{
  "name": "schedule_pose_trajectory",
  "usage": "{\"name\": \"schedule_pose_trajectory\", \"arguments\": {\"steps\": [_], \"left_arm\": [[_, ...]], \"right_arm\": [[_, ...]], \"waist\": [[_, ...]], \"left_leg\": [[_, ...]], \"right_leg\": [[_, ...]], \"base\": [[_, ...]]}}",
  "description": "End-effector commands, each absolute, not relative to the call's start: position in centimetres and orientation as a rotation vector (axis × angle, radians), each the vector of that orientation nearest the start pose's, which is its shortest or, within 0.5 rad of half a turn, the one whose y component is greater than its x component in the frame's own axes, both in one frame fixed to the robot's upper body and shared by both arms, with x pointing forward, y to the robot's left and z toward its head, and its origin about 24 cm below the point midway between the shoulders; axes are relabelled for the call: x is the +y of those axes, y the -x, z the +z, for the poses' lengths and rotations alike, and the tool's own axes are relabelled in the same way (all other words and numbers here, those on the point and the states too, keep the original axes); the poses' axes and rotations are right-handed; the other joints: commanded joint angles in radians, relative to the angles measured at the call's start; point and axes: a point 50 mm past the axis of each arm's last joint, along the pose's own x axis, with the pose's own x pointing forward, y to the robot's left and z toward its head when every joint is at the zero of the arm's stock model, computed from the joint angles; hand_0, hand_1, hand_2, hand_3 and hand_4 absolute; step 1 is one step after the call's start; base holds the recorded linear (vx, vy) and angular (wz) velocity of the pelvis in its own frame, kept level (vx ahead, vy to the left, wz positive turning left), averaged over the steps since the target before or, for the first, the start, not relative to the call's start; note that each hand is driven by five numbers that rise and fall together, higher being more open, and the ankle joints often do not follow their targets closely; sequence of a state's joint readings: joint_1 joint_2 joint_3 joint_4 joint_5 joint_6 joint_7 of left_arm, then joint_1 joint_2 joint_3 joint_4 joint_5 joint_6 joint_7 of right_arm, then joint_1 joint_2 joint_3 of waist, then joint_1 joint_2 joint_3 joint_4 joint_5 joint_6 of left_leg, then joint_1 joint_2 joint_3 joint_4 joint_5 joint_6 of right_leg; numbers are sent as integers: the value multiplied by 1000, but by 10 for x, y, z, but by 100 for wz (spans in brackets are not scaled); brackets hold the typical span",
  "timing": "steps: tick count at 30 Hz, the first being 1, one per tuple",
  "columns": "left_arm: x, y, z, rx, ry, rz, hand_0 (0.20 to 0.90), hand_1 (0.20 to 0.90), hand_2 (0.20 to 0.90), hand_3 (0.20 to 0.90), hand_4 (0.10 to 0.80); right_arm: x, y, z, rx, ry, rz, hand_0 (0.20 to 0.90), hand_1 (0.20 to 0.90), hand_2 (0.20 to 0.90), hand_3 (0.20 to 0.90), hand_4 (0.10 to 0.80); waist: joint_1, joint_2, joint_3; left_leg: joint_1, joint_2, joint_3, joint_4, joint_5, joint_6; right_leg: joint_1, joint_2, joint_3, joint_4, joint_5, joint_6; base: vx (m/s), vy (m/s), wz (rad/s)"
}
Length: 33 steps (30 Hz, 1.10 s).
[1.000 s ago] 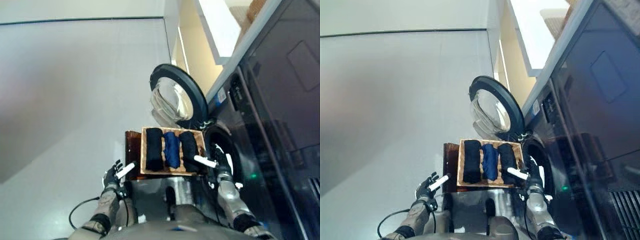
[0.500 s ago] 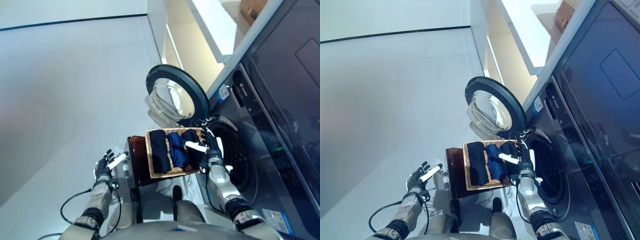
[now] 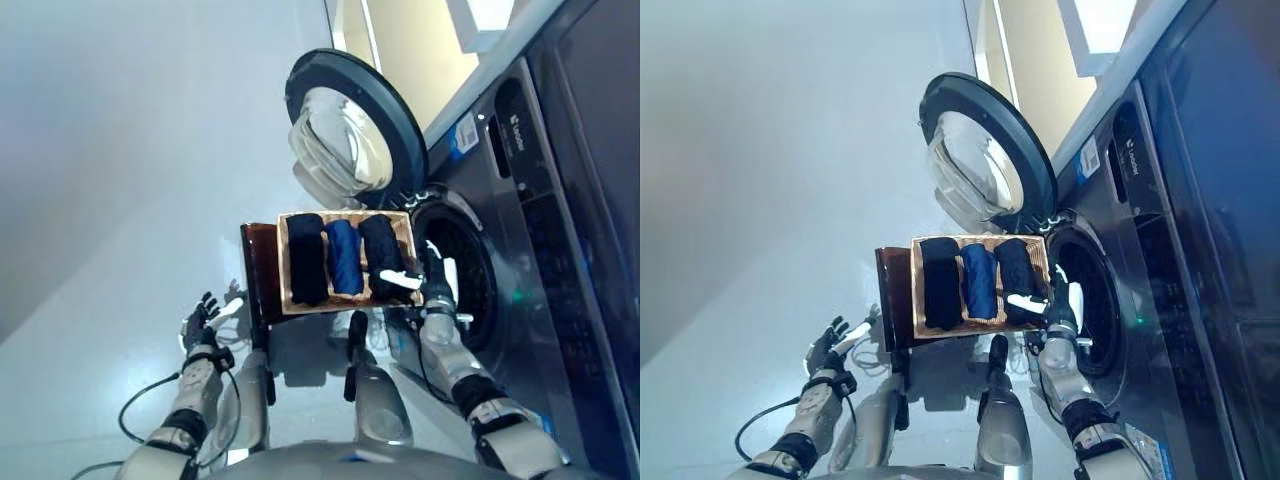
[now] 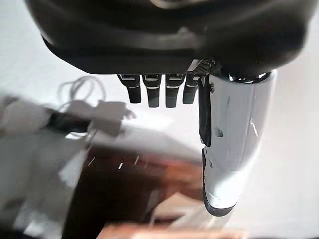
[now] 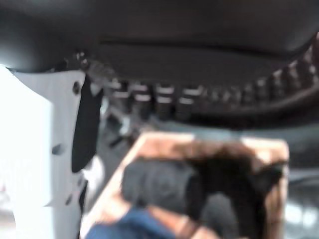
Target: Pick up the clothes and place them into the washing machine
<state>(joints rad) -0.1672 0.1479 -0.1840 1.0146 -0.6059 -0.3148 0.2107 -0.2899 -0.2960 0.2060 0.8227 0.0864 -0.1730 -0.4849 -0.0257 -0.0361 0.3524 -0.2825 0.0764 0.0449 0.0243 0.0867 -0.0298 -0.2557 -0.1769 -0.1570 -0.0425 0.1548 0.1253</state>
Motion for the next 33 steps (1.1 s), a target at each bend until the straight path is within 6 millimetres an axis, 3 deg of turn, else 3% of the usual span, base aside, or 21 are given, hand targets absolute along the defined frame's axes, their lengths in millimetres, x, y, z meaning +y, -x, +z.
{"name": "schedule_pose_trajectory", "arguments": {"steps": [1, 7, 19, 23, 33], "left_arm": [[200, -241, -76, 395, 222, 370, 900, 900, 900, 900, 800], [197, -242, -75, 386, 215, 344, 900, 900, 900, 900, 800], [191, -256, -60, 304, 237, 288, 900, 900, 900, 900, 800], [192, -251, -60, 299, 246, 276, 900, 900, 900, 900, 800], [191, -244, -67, 330, 261, 275, 900, 900, 900, 900, 800]], "right_arm": [[-237, -299, 2, 131, 418, -456, 900, 900, 900, 900, 800], [-239, -313, 12, 119, 448, -445, 900, 900, 900, 900, 800], [-271, -312, -6, 363, 643, -462, 900, 900, 900, 900, 800], [-286, -310, -4, 408, 671, -505, 900, 900, 900, 900, 800], [-297, -319, 16, 352, 731, -524, 900, 900, 900, 900, 800]], "waist": [[8, -6, -38], [23, 6, -35], [67, 54, -8], [81, 70, -4], [89, 78, -10]], "left_leg": [[-36, 5, -25, 60, -3, -45], [-63, -7, -30, 71, -10, -45], [-154, -52, -45, 110, -13, -40], [-193, -63, -44, 128, -15, -37], [-244, -74, -46, 134, -9, -35]], "right_leg": [[-45, -75, 6, 74, 52, 48], [-54, -78, 12, 63, 59, 50], [-99, -107, 9, 65, 72, 55], [-130, -115, 9, 68, 78, 57], [-172, -119, 18, 65, 87, 57]], "base": [[30, -41, 27], [8, -3, 5], [-30, 15, 6], [-43, 25, 9], [-6, 8, 3]]}}
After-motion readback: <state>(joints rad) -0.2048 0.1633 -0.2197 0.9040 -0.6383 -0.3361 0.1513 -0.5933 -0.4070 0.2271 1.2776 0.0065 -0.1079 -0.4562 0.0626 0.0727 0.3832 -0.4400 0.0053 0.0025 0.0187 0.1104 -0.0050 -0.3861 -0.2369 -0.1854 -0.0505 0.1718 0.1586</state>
